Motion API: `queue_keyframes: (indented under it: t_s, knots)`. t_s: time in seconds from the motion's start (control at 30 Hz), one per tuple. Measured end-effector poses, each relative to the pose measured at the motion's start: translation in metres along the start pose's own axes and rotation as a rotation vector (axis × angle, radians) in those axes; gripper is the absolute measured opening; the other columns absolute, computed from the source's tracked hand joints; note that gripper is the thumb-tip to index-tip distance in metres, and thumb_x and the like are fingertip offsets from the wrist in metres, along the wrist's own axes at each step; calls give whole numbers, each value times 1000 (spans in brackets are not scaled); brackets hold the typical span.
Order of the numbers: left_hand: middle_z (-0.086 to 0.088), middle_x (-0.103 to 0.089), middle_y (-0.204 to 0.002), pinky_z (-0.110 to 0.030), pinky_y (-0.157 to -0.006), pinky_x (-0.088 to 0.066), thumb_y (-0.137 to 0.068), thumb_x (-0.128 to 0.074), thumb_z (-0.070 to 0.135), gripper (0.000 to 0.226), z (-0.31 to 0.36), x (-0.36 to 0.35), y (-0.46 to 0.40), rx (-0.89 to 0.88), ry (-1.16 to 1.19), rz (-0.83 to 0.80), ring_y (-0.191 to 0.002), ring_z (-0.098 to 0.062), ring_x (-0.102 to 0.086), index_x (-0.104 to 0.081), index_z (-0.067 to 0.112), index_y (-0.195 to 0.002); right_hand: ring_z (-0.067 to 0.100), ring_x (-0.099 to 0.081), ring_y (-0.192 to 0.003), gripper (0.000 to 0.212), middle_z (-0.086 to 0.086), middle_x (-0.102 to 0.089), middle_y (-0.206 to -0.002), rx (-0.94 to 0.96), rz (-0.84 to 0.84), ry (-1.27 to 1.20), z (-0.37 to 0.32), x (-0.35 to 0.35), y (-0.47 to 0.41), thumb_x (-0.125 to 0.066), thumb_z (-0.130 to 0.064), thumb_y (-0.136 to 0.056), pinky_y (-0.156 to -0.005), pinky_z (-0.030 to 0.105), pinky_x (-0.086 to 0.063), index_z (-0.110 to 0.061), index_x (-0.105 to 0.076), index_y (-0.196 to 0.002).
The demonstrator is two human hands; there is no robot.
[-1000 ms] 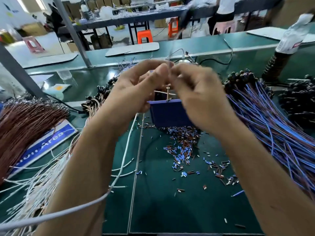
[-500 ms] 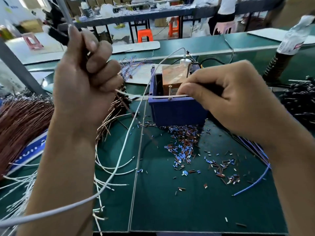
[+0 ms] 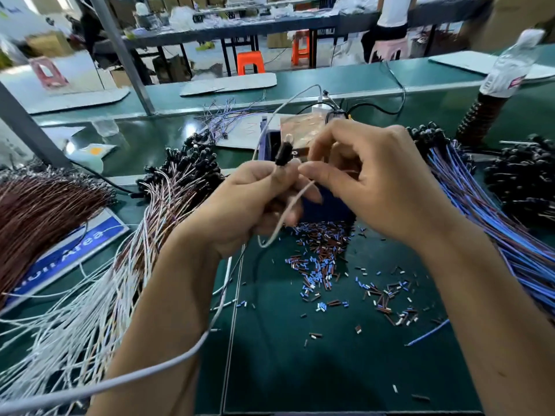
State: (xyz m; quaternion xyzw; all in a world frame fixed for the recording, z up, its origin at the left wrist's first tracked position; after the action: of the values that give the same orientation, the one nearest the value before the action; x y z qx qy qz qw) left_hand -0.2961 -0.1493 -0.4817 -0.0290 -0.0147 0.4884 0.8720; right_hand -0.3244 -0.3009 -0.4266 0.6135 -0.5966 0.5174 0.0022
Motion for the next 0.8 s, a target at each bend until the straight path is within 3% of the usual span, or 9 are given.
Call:
queue_keyframes:
  t_s: [0.1,0.2,0.4,0.5,0.57,0.67,0.77,0.8]
  knots:
    - [10,-42,-54,-19,-38,-11,-99,-49,36,34,-2,13,-4,-99,286,43,-42,0,-26,-70,14,-83,10,-58,-57,23,-10,-63,-61,-74,51,-92,23,-1,6,-71,-39,-97,-60,32,-48,-18,-69,-87]
    - [11,-32,-64,-16,-43,-10,-97,-46,37,26,7,20,-9,-240,551,64,-51,-1,-17,-53,18,-82,6,-61,-57,20,-10,-66,-64,-159,-29,-289,34,-27,11,-70,-39,-96,-58,25,-47,-20,-72,-91]
    - [6,-19,-67,-21,-50,-14,-109,-31,43,55,8,23,-17,-412,1033,10,-59,-7,-12,-47,12,-68,2,-56,-60,25,-12,-69,-76,-184,-214,-435,32,-94,29,-68,-44,-94,-56,19,-43,-22,-75,-101]
    - [4,-20,-73,-23,-63,-21,-111,-31,42,55,-1,24,-18,-450,1072,63,-67,-10,-15,-46,11,-68,7,-63,-69,26,-5,-75,-86,-217,-262,-579,35,-110,38,-64,-37,-101,-62,27,-49,-16,-74,-110]
    - [3,-23,-77,-26,-70,-23,-109,-35,40,51,-7,24,-18,-463,1050,92,-73,-13,-18,-47,12,-68,10,-60,-63,19,-4,-77,-86,-230,-259,-617,37,-115,40,-63,-29,-104,-60,25,-45,-15,-74,-111]
    - [3,-21,-78,-27,-67,-19,-106,-38,41,49,-9,30,-17,-460,992,76,-71,-13,-18,-49,13,-67,28,-53,-56,14,-2,-77,-74,-253,-242,-609,43,-115,41,-63,-23,-103,-53,34,-42,-14,-73,-107]
    - [4,-23,-71,-25,-54,-14,-111,-26,44,57,-13,44,-10,-418,807,139,-61,-10,-17,-48,14,-68,4,-48,-49,8,4,-74,-67,-298,-187,-664,53,-104,43,-65,-15,-102,-51,20,-37,-13,-73,-103]
    - [3,-24,-70,-24,-51,-13,-112,-23,44,59,-16,47,-8,-395,735,179,-58,-9,-16,-49,14,-68,4,-49,-51,8,5,-73,-66,-311,-168,-652,56,-99,44,-66,-14,-102,-51,22,-38,-14,-73,-99]
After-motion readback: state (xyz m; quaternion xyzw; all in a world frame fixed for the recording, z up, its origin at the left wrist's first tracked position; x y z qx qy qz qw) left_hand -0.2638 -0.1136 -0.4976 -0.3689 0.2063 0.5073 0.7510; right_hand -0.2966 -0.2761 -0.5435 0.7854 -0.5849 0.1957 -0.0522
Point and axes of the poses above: each hand's wrist, its own y-axis away from the middle knuckle, its own x-axis out of the back of the hand, z = x × y, the point moved 6 cm from there along -y, towards the middle knuckle
